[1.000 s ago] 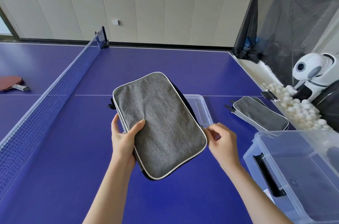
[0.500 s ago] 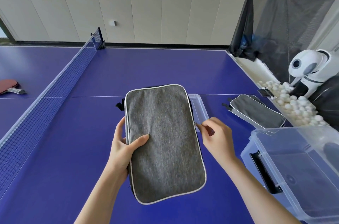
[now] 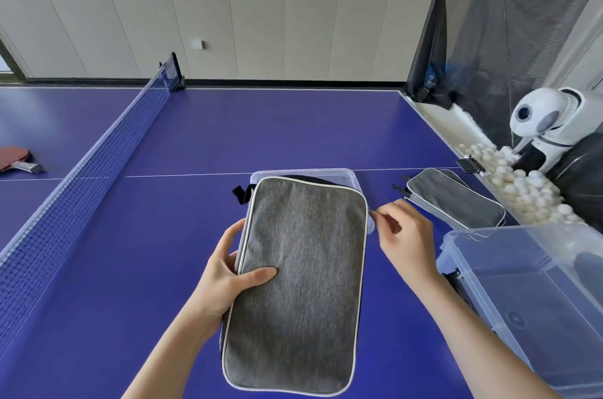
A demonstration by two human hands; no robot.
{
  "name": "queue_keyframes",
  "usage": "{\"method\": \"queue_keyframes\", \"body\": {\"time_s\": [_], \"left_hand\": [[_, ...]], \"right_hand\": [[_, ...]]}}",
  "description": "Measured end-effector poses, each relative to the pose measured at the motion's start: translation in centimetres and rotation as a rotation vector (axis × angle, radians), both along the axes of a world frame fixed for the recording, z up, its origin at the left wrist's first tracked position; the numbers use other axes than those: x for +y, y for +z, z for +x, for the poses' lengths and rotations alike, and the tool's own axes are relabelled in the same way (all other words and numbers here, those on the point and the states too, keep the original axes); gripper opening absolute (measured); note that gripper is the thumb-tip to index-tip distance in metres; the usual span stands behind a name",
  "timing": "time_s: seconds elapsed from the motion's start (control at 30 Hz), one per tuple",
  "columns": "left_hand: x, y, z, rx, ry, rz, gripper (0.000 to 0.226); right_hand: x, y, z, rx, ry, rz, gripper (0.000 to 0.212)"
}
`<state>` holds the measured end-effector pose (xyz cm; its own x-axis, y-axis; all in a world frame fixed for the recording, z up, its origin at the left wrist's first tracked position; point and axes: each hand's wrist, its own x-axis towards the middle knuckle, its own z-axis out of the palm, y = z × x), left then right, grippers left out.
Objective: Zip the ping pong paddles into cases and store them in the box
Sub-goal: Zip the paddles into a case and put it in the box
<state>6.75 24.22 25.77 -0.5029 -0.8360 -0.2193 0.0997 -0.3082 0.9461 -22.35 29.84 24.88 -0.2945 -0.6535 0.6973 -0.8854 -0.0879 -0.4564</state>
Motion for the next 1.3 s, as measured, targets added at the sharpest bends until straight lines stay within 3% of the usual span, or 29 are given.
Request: {"method": "queue_keyframes", "body": {"time_s": [0.17,0.33,0.7,0.97,1.3], "left_hand": [[-0.1,0.2,0.3,-0.042,-0.065,-0.024,0.093],[-0.5,0.5,0.9,-0.069,-0.088,-0.053,0.087],[-1.7,1.3,2.1,-0.184,-0.204,-0.101,0.081],[-3.1,1.9,2.1,-0.399,-0.337,-0.243,0.081],[-4.3,2.3,0.8,-0.589,-0.495,-0.337,0.08]], "right_hand": [[0.1,0.0,-0.9,0.072,0.012,-0.02,0.034],[-0.2,0.4,-1.1,0.146,0.051,-0.048,0.051],[-1.8,1.6,-1.1,0.356,0.128,-0.054,0.026],[-2.9,2.7,0.2,0.538,0.207,-0.078,0.03],[-3.8,3.7,1.1,0.593,0.291,-0.06,0.03]]}}
